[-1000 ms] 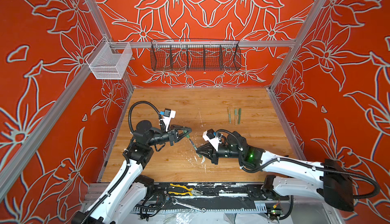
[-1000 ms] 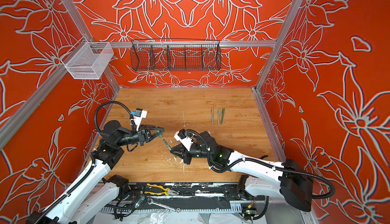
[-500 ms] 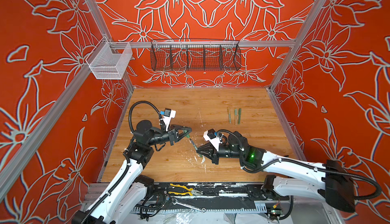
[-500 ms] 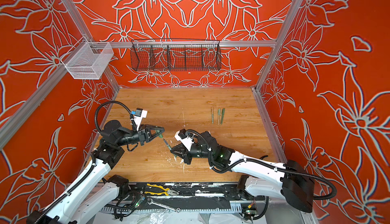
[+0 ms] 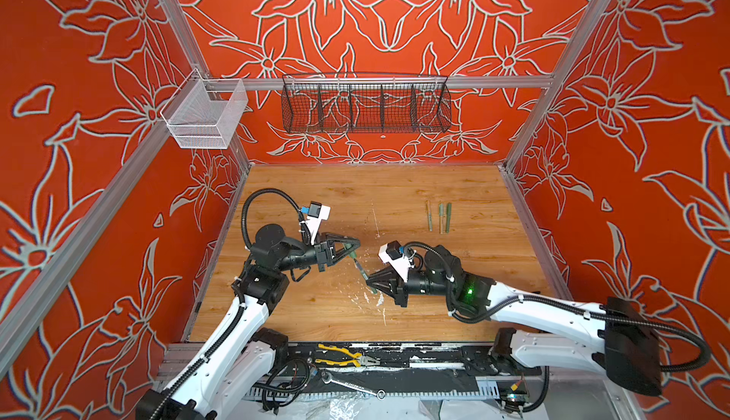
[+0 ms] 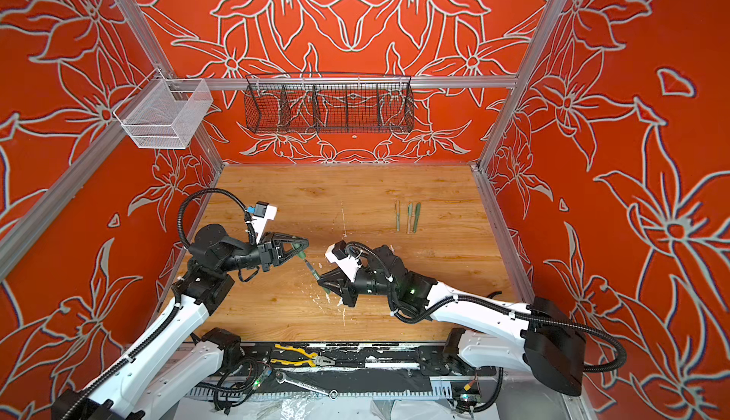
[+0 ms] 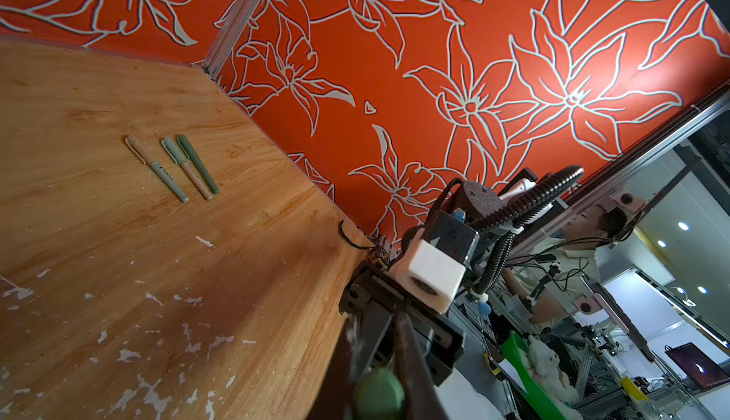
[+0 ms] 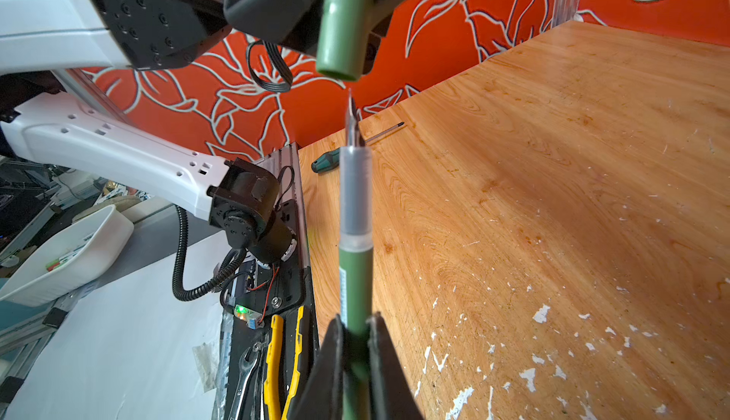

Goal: Insert pens into pen caps
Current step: Put on the pen cap to the pen.

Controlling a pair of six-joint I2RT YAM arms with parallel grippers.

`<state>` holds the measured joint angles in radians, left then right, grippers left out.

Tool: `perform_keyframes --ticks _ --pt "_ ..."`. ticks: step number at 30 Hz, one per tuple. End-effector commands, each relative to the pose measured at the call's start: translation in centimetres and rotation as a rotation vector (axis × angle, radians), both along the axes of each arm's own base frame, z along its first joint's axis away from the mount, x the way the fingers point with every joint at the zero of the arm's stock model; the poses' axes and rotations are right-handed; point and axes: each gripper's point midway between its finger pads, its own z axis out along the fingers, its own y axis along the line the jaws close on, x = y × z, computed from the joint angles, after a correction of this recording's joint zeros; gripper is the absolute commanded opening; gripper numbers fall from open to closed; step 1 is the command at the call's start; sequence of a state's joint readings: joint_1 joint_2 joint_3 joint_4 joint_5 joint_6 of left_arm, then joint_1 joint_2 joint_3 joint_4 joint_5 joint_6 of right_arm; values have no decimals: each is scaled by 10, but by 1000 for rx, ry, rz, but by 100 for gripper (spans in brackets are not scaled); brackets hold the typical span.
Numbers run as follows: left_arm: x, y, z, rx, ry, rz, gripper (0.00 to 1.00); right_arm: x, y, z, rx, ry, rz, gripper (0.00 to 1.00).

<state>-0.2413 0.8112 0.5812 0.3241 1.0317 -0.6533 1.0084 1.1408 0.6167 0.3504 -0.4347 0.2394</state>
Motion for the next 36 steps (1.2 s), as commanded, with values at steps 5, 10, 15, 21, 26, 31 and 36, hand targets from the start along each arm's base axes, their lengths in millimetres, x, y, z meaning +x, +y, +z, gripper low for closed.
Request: perform_keyframes --ticks 5,10,15,21,26,31,36 --pt "-1 1 4 0 -35 6 0 4 3 23 49 -60 -7 0" --pt "0 1 1 2 -24 4 0 5 1 27 56 -67 -13 0" --pt "0 -1 0 2 -18 -6 0 6 2 33 69 -82 -17 0" --pt "-1 -6 -4 11 -6 -27 0 9 5 44 80 -114 -15 0" --pt "-2 -6 -3 15 -14 -21 0 10 11 53 95 -128 -2 0" --pt "-3 -7 -4 15 -12 -28 0 17 16 59 99 -142 -12 0" --pt "-3 -9 -7 23 -5 -33 0 23 22 67 106 -151 -18 0"
